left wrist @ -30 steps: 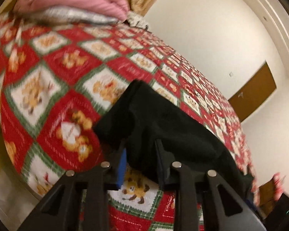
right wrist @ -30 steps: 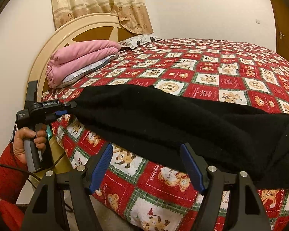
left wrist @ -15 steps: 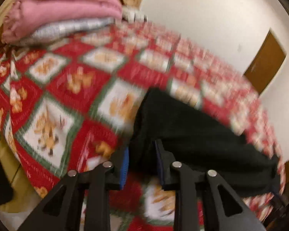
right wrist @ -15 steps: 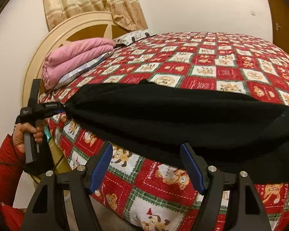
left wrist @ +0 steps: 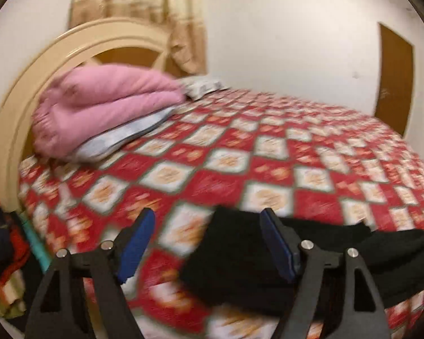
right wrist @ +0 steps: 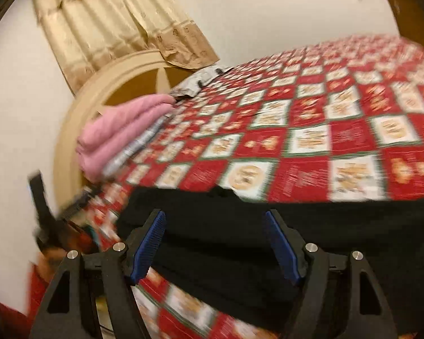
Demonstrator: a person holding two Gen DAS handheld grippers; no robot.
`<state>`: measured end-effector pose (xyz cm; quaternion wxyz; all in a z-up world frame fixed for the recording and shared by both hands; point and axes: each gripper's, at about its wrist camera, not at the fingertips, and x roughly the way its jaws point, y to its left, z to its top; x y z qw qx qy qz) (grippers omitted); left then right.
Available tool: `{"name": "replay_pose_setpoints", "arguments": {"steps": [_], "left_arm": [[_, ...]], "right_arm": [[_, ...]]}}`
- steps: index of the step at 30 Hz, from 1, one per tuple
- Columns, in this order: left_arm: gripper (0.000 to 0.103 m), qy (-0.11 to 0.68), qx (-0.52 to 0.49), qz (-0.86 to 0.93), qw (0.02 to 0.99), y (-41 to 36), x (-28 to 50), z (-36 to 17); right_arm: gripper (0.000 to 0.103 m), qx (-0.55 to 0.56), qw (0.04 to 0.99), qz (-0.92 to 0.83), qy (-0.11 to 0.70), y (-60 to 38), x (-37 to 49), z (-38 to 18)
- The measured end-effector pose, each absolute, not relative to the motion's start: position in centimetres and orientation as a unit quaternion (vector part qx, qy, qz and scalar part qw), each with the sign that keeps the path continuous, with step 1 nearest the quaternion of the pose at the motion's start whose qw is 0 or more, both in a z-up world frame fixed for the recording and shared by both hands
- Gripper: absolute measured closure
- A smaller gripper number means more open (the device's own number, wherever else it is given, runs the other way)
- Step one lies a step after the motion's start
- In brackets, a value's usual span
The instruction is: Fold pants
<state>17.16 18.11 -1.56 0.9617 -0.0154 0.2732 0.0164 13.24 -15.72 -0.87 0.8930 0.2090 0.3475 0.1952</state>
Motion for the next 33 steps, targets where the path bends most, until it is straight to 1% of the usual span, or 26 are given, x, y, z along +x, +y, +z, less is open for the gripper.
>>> {"name": "replay_pose_setpoints", "arguments": {"steps": [2, 4, 5, 7, 10, 12, 16, 19, 24, 26, 28, 30, 33], "left_arm": [[0.025, 0.291, -0.001, 0.0, 0.957, 15.4, 18.7, -2.9], [0.032, 0.335, 0.0, 0.006, 0.942, 13.4, 20.1, -6.0], [0.034, 0.351, -0.003, 0.0, 0.936, 12.8, 20.6, -6.8], [0.034, 0.382, -0.003, -0.006, 0.924, 11.4, 20.7, -9.3], [0.033, 0.342, 0.022, 0.023, 0.939, 10.2, 19.1, -10.2], [0.032, 0.342, 0.014, 0.024, 0.939, 10.2, 18.9, -10.1], [0.031, 0.34, 0.007, 0.016, 0.94, 10.7, 19.1, -10.1], [0.031, 0.337, 0.009, 0.015, 0.941, 10.7, 19.0, -10.2], [0.031, 0.336, 0.009, 0.013, 0.942, 10.7, 19.0, -10.4], [0.031, 0.337, 0.009, 0.014, 0.941, 10.6, 19.0, -10.4], [0.031, 0.336, 0.011, 0.015, 0.942, 10.6, 19.0, -10.4], [0.03, 0.334, 0.014, 0.013, 0.943, 10.6, 18.9, -10.5], [0.03, 0.331, 0.022, 0.005, 0.943, 10.8, 18.9, -10.5]], "right_arm": [[0.029, 0.235, 0.876, 0.219, 0.36, -15.1, 16.0, -1.3], [0.029, 0.254, 0.859, 0.239, 0.374, -14.0, 18.5, -2.2], [0.029, 0.258, 0.853, 0.248, 0.381, -13.1, 19.6, -2.8], [0.029, 0.247, 0.84, 0.254, 0.411, -11.2, 21.7, -4.6], [0.029, 0.209, 0.827, 0.235, 0.466, -8.7, 23.1, -7.5], [0.029, 0.186, 0.843, 0.231, 0.448, -8.0, 22.5, -7.5], [0.029, 0.169, 0.846, 0.231, 0.45, -7.3, 23.3, -7.3], [0.029, 0.206, 0.836, 0.229, 0.453, -7.9, 24.4, -7.7], [0.028, 0.277, 0.766, 0.306, 0.492, -7.5, 24.4, -7.9], [0.028, 0.273, 0.756, 0.315, 0.504, -6.7, 24.9, -8.0], [0.028, 0.27, 0.764, 0.309, 0.498, -6.7, 26.7, -7.9], [0.028, 0.316, 0.752, 0.306, 0.492, -8.1, 28.9, -8.1], [0.029, 0.399, 0.694, 0.317, 0.509, -10.0, 31.7, -10.2]]}}
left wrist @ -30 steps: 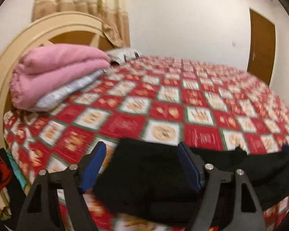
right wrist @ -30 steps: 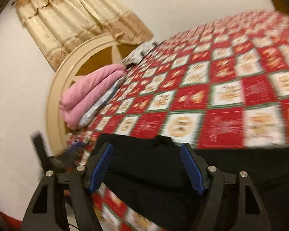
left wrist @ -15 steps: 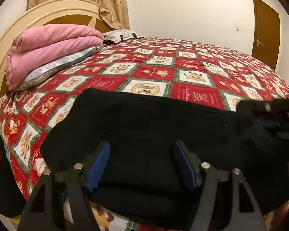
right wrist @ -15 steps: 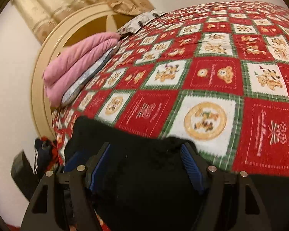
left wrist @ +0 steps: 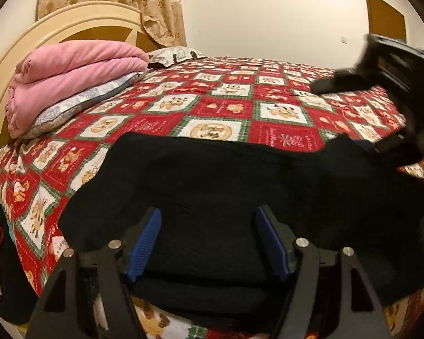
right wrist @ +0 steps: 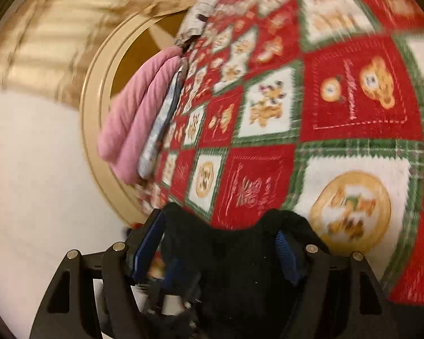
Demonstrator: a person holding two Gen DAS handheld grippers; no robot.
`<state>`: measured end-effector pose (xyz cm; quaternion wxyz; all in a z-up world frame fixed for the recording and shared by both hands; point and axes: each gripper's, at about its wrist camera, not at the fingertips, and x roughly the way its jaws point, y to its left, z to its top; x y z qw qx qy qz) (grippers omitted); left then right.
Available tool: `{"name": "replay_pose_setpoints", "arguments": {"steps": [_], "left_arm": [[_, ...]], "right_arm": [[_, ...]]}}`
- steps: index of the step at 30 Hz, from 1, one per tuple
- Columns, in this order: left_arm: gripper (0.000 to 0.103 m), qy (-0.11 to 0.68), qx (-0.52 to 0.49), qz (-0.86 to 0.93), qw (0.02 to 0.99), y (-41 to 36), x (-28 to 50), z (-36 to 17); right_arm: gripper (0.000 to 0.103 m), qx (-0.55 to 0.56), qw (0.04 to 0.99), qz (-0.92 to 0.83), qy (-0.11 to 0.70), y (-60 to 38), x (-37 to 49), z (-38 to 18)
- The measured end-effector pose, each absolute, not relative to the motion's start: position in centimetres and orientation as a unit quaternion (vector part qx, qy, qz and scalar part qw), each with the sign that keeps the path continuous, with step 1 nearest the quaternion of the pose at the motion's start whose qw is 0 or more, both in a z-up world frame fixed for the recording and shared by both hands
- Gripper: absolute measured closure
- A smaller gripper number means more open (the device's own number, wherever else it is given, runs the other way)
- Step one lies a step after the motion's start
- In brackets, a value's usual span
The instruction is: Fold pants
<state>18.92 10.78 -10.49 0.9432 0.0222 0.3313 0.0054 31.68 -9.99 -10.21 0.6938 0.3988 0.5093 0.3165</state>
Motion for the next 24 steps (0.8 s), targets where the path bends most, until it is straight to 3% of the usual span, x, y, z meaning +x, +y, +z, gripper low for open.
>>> {"name": "replay_pose_setpoints", "arguments": {"steps": [5, 8, 12, 15, 20, 24], "left_arm": [[0.028, 0.329, 0.028, 0.002, 0.944, 10.8, 19.0, -10.5], [0.028, 0.331, 0.027, 0.001, 0.943, 10.9, 19.0, -10.5], [0.027, 0.332, 0.026, 0.001, 0.943, 10.9, 19.1, -10.5], [0.026, 0.332, 0.027, 0.007, 0.943, 10.8, 19.1, -10.5], [0.024, 0.339, 0.023, 0.023, 0.94, 10.7, 19.3, -10.5], [0.023, 0.344, 0.024, 0.031, 0.938, 10.5, 19.3, -10.4]], "right_arm": [[0.034, 0.47, 0.61, 0.348, 0.535, -13.4, 31.9, -11.3], [0.032, 0.423, 0.706, 0.245, 0.512, -19.3, 29.4, -7.9], [0.032, 0.355, 0.834, 0.028, 0.422, -29.8, 22.8, -1.9], [0.032, 0.197, 0.864, -0.208, 0.413, -34.8, 19.0, 0.8], [0.031, 0.128, 0.808, -0.372, 0.44, -41.3, 17.7, -0.8], [0.031, 0.17, 0.775, -0.377, 0.478, -44.3, 17.5, -4.2]]}}
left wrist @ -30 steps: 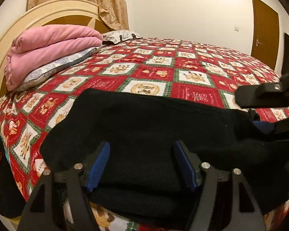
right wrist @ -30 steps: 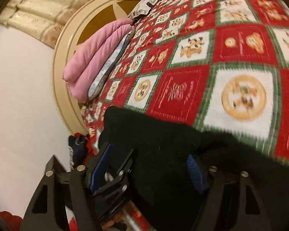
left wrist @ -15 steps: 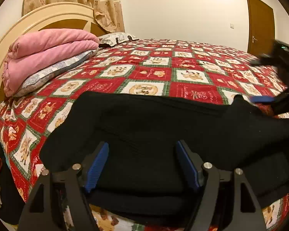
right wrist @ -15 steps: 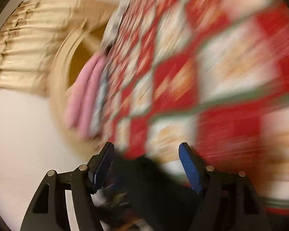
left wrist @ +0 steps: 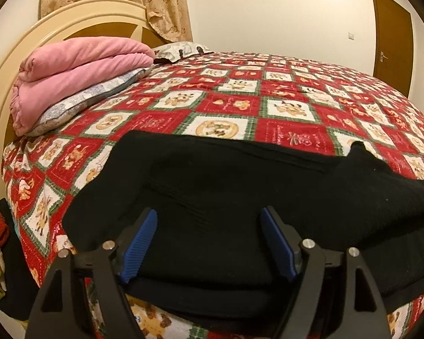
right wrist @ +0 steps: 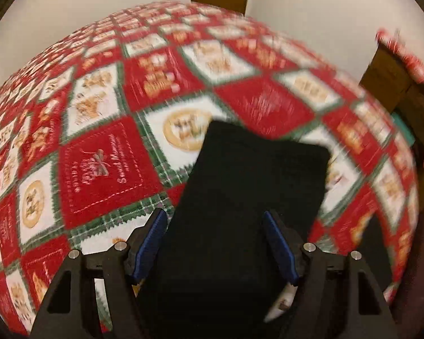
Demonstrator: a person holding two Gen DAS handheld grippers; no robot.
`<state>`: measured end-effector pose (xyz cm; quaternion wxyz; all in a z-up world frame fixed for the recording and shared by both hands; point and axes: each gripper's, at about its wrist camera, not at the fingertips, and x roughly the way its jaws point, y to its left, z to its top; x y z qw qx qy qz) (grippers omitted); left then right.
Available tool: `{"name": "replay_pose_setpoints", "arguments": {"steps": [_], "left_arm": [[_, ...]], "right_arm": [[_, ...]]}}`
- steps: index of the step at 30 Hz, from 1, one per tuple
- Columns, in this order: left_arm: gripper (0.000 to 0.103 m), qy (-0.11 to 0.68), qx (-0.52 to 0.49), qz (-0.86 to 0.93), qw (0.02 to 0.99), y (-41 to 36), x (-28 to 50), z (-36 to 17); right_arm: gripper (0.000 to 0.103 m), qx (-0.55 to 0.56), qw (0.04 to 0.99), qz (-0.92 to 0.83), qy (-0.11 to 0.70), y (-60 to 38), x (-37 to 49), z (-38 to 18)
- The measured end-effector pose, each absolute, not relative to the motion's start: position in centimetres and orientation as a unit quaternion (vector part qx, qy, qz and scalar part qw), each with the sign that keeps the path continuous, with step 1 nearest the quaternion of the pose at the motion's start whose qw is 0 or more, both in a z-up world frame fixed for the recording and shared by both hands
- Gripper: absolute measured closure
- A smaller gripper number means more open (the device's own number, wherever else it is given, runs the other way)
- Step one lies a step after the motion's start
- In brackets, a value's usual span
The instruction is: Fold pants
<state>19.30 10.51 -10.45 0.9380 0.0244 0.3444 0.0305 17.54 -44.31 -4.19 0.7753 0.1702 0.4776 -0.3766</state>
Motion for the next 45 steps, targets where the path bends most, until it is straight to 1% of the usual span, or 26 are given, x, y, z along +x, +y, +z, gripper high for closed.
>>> {"name": "replay_pose_setpoints", "arguments": {"steps": [2, 3, 4, 5, 6, 7, 9, 12, 14, 17, 19, 21, 23, 24, 26, 27, 28, 32, 34, 36, 38, 40, 42, 45], "left_arm": [[0.022, 0.347, 0.027, 0.032, 0.937, 10.5, 19.4, -10.4], [0.02, 0.349, 0.028, 0.033, 0.936, 10.5, 19.4, -10.4], [0.017, 0.351, 0.028, 0.035, 0.935, 10.6, 19.5, -10.4], [0.016, 0.353, 0.028, 0.038, 0.934, 10.7, 19.6, -10.4], [0.014, 0.356, 0.025, 0.04, 0.933, 10.8, 19.7, -10.4], [0.012, 0.359, 0.02, 0.041, 0.932, 10.9, 19.8, -10.4], [0.012, 0.362, 0.016, 0.041, 0.931, 11.0, 19.9, -10.4], [0.011, 0.364, 0.019, 0.042, 0.93, 11.0, 19.9, -10.3], [0.011, 0.364, 0.018, 0.043, 0.93, 10.9, 19.9, -10.3], [0.009, 0.367, 0.017, 0.046, 0.929, 10.9, 20.0, -10.3], [0.008, 0.37, 0.015, 0.048, 0.928, 11.0, 20.2, -10.3], [0.007, 0.374, 0.014, 0.049, 0.926, 11.1, 20.3, -10.2], [0.007, 0.378, 0.015, 0.051, 0.924, 11.1, 20.4, -10.2], [0.007, 0.379, 0.017, 0.052, 0.924, 11.0, 20.4, -10.2], [0.007, 0.38, 0.019, 0.052, 0.923, 11.1, 20.3, -10.0], [0.008, 0.38, 0.019, 0.052, 0.924, 11.1, 20.2, -9.8], [0.01, 0.377, 0.017, 0.051, 0.925, 11.1, 19.8, -9.4], [0.01, 0.342, 0.025, 0.013, 0.939, 9.7, 17.4, -7.2], [0.01, 0.32, 0.035, -0.015, 0.947, 8.4, 16.2, -5.8], [0.01, 0.303, 0.038, -0.071, 0.95, 6.3, 15.1, -4.2], [0.01, 0.301, 0.04, -0.122, 0.945, 4.0, 14.5, -3.4], [0.01, 0.307, 0.043, -0.166, 0.936, 1.5, 13.9, -3.2], [0.01, 0.314, 0.048, -0.207, 0.925, -1.2, 13.2, -3.5], [0.011, 0.31, 0.105, -0.252, 0.91, -5.1, 11.5, -4.4]], "right_arm": [[0.031, 0.186, 0.783, -0.375, 0.46, -44.6, 16.8, -4.0], [0.041, 0.192, 0.789, -0.363, 0.458, -44.6, 16.6, -3.9], [0.058, 0.202, 0.793, -0.352, 0.454, -45.0, 16.1, -3.7], [0.068, 0.216, 0.796, -0.345, 0.449, -45.2, 15.7, -3.6], [0.086, 0.244, 0.801, -0.326, 0.438, -45.8, 14.8, -3.5], [0.095, 0.279, 0.806, -0.301, 0.426, -46.6, 13.7, -3.4], [0.099, 0.357, 0.816, -0.243, 0.384, -47.7, 10.7, -3.1], [0.099, 0.405, 0.832, -0.207, 0.319, -48.1, 3.8, -1.6], [0.099, 0.431, 0.827, -0.211, 0.294, -48.2, -1.4, -1.8], [0.099, 0.473, 0.803, -0.224, 0.286, -48.6, -6.6, -3.9], [0.098, 0.465, 0.79, -0.261, 0.302, -49.1, -8.9, -4.9], [0.098, 0.465, 0.787, -0.28, 0.294, -50.1, -10.1, -5.1], [0.095, 0.474, 0.788, -0.271, 0.284, -51.0, -10.4, -5.1], [0.09, 0.476, 0.789, -0.269, 0.28, -51.2, -10.4, -4.9], [0.069, 0.469, 0.797, -0.269, 0.269, -51.5, -10.4, -4.3], [0.042, 0.462, 0.803, -0.27, 0.264, -51.6, -10.3, -3.9], [0.032, 0.454, 0.809, -0.27, 0.257, -51.6, -10.2, -3.6], [0.033, 0.426, 0.825, -0.275, 0.25, -51.5, -10.2, -2.4], [0.046, 0.457, 0.819, -0.253, 0.236, -51.5, -11.7, -2.5], [0.046, 0.501, 0.805, -0.218, 0.232, -51.6, -11.6, -3.4], [0.046, 0.502, 0.801, -0.219, 0.24, -51.3, -11.1, -4.0], [0.046, 0.502, 0.789, -0.245, 0.254, -51.4, -10.5, -4.8], [0.046, 0.524, 0.777, -0.243, 0.251, -51.8, -10.1, -5.8], [0.046, 0.508, 0.77, -0.275, 0.27, -52.1, -8.5, -6.2]]}}
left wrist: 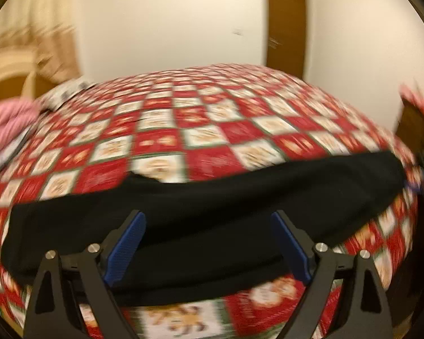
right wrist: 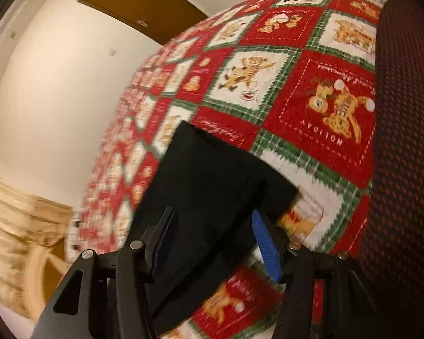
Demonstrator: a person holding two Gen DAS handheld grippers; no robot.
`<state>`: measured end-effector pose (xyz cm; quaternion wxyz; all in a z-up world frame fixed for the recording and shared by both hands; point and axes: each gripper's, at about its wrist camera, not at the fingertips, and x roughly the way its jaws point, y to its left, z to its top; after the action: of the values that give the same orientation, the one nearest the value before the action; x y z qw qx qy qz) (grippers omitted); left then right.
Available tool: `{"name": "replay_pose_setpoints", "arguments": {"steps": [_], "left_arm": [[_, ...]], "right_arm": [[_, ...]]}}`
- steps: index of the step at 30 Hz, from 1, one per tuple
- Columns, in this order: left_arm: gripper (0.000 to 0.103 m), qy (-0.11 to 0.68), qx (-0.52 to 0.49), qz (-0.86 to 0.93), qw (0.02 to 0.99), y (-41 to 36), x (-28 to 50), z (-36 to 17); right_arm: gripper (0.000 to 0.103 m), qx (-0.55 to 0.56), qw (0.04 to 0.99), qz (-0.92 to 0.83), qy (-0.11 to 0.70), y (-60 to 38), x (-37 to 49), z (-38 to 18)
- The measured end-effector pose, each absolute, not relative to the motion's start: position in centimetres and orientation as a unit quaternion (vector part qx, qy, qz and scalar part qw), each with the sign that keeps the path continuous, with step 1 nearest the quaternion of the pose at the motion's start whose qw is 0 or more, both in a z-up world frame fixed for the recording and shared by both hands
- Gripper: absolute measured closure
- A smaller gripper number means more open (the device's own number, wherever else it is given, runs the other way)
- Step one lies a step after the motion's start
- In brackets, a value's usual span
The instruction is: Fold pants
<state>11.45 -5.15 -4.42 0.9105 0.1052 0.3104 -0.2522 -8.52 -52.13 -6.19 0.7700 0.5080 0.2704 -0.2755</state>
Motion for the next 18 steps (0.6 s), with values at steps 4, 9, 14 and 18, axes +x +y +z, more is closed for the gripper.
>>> {"name": "replay_pose_setpoints", "arguments": {"steps": [4, 9, 14, 18], "left_arm": [[0.011, 0.308, 0.166, -0.292, 0.89, -8.7, 10.2, -5.4], [0.009, 0.315, 0.197, -0.325, 0.869, -11.4, 9.7, -6.7], [0.009, 0.305, 0.258, -0.342, 0.851, -13.9, 8.7, -8.4], [0.009, 0.282, 0.287, -0.333, 0.853, -15.0, 8.2, -8.9]], "right_arm": [[0.07, 0.484, 0.79, -0.269, 0.262, -51.7, -6.7, -5.5], [0.094, 0.458, 0.815, -0.253, 0.25, -51.0, -6.9, -5.0], [0.094, 0.465, 0.82, -0.231, 0.242, -51.2, -8.3, -4.8], [0.094, 0.473, 0.818, -0.219, 0.244, -51.6, -8.7, -5.0]]}}
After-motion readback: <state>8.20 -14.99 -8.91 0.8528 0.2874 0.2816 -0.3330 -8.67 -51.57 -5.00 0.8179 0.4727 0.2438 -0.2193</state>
